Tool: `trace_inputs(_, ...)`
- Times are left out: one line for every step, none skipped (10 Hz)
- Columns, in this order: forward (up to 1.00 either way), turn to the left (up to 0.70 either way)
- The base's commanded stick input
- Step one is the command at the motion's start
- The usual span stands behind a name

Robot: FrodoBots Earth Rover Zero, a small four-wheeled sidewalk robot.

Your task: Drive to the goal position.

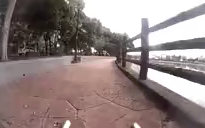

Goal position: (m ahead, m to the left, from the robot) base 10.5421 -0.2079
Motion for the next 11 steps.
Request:
trace_inputs(1.0, 0.02)
trace_inputs(1.0, 0.02)
trace_inputs(1.0, 0.02)
trace_inputs(1.0, 0.03)
trace_inputs(1.0, 0.03)
trace_inputs(1.0, 0.05)
trace_inputs(1.0, 0.05)
trace_inputs(1.0, 0.05)
trace_inputs(1.0, 0.05)
trace_inputs(1.0, 0.05)
trace_inputs(1.0, 0.04)
